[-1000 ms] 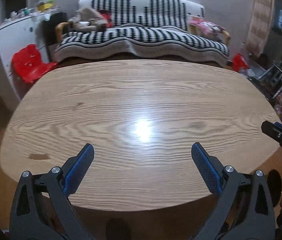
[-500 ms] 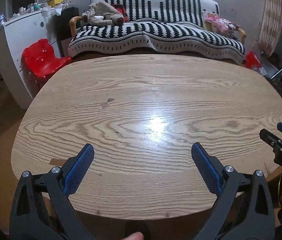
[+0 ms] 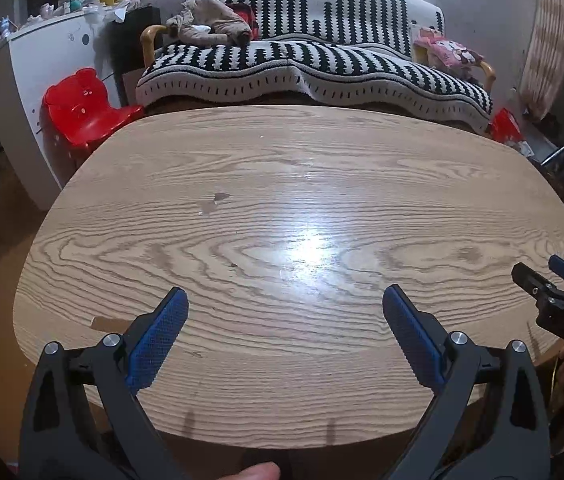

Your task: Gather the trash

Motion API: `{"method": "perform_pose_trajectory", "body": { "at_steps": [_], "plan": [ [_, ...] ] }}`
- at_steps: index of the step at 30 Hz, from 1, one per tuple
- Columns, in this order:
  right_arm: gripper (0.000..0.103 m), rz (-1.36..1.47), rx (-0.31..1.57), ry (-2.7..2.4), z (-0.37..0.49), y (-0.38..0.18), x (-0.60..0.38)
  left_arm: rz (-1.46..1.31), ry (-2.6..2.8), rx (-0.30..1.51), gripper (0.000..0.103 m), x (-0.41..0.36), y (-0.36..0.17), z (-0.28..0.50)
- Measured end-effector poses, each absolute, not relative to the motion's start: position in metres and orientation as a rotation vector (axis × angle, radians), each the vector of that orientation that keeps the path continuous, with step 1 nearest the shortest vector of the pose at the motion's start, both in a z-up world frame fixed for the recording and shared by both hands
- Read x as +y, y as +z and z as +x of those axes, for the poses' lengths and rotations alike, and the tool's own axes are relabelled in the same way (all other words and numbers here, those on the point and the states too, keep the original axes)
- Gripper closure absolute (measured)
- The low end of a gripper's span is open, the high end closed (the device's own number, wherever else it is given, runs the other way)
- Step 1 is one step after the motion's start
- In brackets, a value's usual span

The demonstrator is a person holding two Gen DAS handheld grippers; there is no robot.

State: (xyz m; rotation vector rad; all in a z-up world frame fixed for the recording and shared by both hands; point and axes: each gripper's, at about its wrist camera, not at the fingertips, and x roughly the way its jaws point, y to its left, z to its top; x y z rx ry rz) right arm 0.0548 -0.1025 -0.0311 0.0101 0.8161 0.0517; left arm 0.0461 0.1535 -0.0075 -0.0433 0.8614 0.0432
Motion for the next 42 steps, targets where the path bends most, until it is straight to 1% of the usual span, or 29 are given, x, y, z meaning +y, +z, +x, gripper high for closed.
{"method": "perform_pose_trajectory", "body": {
  "at_steps": [9,42],
  "plan": [
    [0.01,0.034,0.829,0.047,0.054,-0.031,-0.11,-0.03,0.029,0.862,0.008,0.148,-0.008,0.046],
    [0.01,0.075,0.785,0.07,0.039,-0.008,-0.13,-0.029,0.04,0.869,0.008,0.139,-0.01,0.053]
  ]
}}
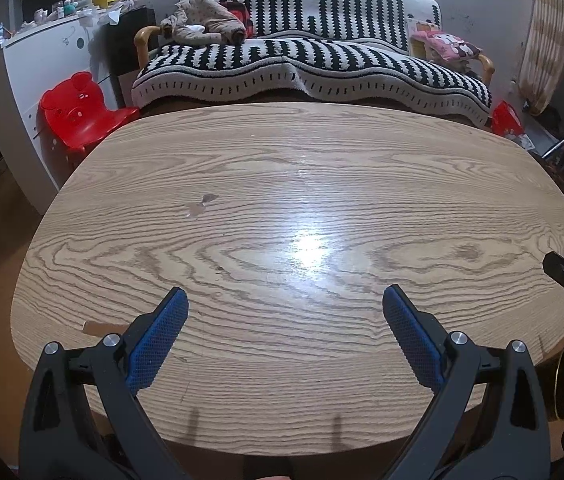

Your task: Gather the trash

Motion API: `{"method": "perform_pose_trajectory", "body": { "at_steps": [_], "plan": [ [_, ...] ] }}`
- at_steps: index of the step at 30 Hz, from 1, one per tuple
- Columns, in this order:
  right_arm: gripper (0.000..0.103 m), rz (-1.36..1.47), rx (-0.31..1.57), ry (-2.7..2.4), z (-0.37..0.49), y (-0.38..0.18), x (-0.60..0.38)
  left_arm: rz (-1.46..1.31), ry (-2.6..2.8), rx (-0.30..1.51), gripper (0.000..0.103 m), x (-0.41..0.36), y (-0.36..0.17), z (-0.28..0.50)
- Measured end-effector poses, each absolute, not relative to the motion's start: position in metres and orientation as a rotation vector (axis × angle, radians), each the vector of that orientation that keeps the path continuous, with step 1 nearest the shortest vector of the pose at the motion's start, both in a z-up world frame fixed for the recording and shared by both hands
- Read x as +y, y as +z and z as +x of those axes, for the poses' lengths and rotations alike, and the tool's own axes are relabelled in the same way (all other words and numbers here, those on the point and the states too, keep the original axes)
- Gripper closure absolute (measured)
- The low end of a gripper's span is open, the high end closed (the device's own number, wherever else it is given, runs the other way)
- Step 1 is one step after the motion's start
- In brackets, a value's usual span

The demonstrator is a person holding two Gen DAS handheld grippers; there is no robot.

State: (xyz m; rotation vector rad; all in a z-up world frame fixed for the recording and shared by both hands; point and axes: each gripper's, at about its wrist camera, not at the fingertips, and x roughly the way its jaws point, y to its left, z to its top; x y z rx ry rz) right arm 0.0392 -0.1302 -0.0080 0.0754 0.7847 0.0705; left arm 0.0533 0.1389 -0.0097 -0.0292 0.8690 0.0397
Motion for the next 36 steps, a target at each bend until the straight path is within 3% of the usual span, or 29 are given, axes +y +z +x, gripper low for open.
{"method": "perform_pose_trajectory", "body": {
  "at_steps": [36],
  "plan": [
    [0.009,0.08,0.798,0.05,0.0416,-0.0135,-0.1341,0.007,0.05,0.861,0.008,0.1328,-0.013,0.0623]
  ]
}}
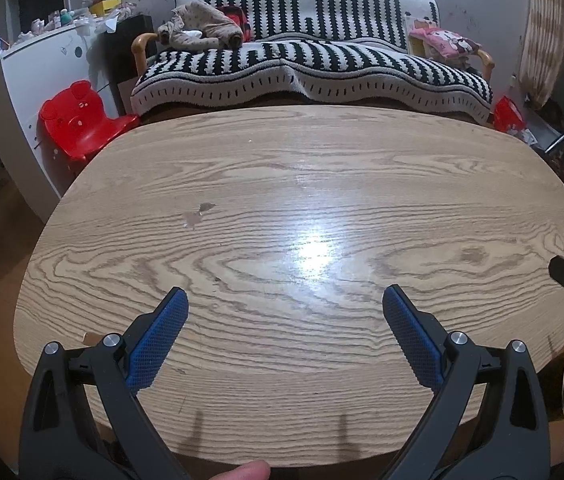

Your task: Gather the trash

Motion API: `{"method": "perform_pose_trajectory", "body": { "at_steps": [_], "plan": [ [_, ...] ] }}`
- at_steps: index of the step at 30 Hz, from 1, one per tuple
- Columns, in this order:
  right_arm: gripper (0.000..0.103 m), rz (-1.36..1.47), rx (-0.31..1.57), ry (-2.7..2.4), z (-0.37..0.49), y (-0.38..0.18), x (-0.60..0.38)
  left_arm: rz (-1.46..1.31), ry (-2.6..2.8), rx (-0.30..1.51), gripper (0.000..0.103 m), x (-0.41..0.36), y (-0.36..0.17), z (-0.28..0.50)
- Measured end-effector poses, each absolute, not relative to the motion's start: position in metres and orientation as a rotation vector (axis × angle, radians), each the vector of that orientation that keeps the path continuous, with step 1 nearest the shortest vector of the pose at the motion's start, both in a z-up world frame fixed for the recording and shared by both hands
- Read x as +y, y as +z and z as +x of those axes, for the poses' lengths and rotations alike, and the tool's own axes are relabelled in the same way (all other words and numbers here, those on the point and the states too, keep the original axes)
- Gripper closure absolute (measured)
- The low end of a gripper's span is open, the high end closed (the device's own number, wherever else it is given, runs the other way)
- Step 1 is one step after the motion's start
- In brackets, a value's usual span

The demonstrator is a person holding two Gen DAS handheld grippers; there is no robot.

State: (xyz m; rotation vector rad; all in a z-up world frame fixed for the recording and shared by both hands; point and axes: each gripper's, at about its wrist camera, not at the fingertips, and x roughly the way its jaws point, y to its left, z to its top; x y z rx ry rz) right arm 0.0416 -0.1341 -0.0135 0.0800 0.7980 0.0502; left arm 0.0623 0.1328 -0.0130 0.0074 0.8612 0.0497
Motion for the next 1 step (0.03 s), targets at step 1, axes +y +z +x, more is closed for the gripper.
{"method": "perform_pose_trajectory", "body": {
  "at_steps": [1],
  "plan": [
    [0.009,0.083,0.797,0.048,0.0419,-0.0136,-0.1352,0.011,0.049,0.861,0.008,0.1343,-0.0144,0.0634]
  ]
}}
